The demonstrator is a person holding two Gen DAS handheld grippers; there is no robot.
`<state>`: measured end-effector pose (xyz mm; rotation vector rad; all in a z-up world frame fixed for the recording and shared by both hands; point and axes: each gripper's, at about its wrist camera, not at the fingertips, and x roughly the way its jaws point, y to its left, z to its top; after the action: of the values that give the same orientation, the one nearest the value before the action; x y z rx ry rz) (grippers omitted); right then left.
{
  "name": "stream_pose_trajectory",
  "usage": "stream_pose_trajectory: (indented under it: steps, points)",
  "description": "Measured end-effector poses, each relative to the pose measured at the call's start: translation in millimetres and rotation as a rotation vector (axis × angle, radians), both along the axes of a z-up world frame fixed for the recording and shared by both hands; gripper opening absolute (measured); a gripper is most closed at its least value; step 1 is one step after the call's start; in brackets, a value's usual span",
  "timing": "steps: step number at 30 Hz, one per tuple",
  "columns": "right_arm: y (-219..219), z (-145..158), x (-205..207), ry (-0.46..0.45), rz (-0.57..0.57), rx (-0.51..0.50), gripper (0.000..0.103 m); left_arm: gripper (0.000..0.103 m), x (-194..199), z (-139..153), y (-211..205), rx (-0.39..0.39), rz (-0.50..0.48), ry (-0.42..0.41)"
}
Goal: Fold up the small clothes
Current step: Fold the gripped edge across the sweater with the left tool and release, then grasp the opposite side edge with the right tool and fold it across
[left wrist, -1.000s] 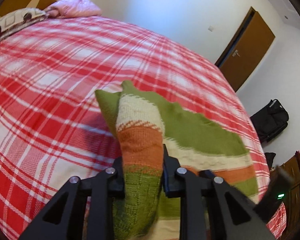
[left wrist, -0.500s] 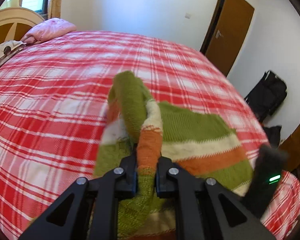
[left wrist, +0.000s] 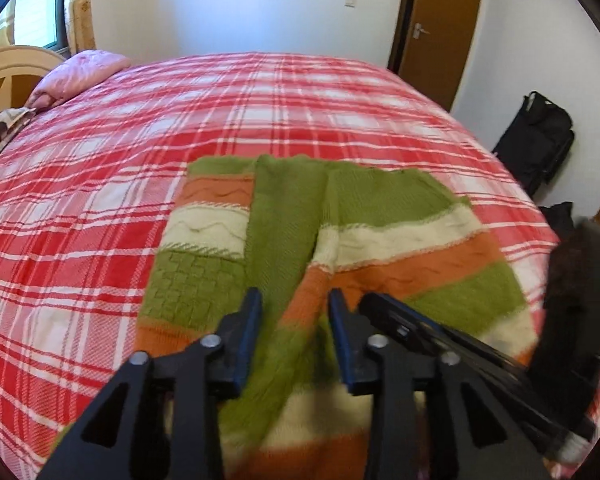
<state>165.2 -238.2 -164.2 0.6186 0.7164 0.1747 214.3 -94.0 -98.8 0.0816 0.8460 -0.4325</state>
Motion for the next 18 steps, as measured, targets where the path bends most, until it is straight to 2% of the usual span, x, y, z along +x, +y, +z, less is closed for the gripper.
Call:
stream_pose_trajectory:
  steps: [1,3,5,7,8,9,11,14,16,18]
  points:
    - [1,1,0,0.007,0.004,-0.008,0.011,0.048,-5,5,4,-0.011,-0.008,-0.005]
    - [-1,2,-2,0.026,0.006,0.006,0.011,0.073,-22,21,23,-0.048,-0.014,-0.031]
    - [-11,2,-5,0.046,-0.009,0.089,0.012,0.088,-34,32,46,-0.06,0.028,-0.082]
    - [-19,-1,-10,0.04,-0.019,0.234,0.022,0.089,-37,39,74,-0.088,0.085,-0.114]
    - [-20,-1,-12,0.027,-0.019,0.281,0.036,0.089,-36,40,84,-0.098,0.107,-0.116]
    - [-19,1,-14,0.004,-0.019,0.319,0.056,0.09,-31,40,100,-0.109,0.154,-0.112]
    - [-13,7,-14,-0.027,-0.013,0.339,0.072,0.09,-18,34,122,-0.111,0.236,-0.092]
    - [7,16,-1,-0.015,0.022,0.292,0.072,0.088,2,12,142,-0.081,0.329,-0.045]
    - [22,19,15,0.02,0.032,0.202,0.072,0.088,8,-1,142,-0.073,0.34,-0.018]
    - [35,18,28,0.029,0.044,0.158,0.072,0.088,12,-12,145,-0.1,0.345,0.012]
